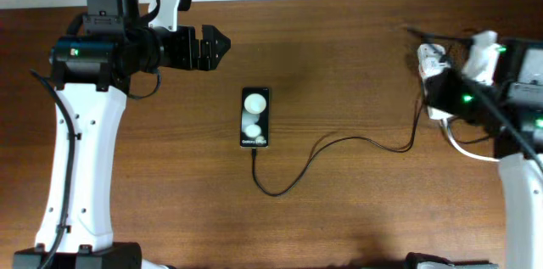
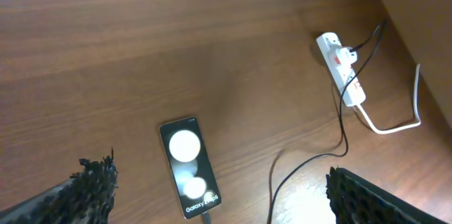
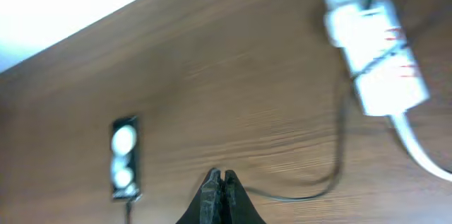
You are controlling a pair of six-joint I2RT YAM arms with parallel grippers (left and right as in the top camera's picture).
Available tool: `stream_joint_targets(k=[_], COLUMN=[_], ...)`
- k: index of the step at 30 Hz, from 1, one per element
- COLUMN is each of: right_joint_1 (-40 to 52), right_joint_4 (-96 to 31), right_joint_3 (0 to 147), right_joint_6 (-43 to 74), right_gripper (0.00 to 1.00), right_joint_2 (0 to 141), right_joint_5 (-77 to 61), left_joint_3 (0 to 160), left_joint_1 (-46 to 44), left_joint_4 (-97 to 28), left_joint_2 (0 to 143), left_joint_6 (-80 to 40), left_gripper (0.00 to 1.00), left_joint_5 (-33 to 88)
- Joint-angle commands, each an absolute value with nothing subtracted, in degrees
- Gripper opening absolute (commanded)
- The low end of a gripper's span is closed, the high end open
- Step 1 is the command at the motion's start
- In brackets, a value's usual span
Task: Plug charger to phone and switch on socket
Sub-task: 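Move the right gripper to the power strip's orange switch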
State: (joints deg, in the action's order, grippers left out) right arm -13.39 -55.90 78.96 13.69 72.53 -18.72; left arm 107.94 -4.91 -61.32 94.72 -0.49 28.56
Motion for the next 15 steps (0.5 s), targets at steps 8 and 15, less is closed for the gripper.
stream_joint_targets(k=[8,15], right_joint_1=[-26.9,-28.2], right_joint_4=[-51.1,-44.5], right_joint_3=[86.2,86.1], right_joint_6=[14.9,19.0], right_gripper=[0.04,0.04], right_joint_2=[98.3,104.7], right_joint_5=[-18.5,-11.9], left_joint_3=[107.9,107.9], left_joint_1=[-4.7,-4.7], left_joint_4=[-61.4,-61.4], left_joint_2=[94.8,94.8], left_joint_6=[0.0,0.0], left_gripper=[0.99,0.99], left_joint_5=[28.0,28.0])
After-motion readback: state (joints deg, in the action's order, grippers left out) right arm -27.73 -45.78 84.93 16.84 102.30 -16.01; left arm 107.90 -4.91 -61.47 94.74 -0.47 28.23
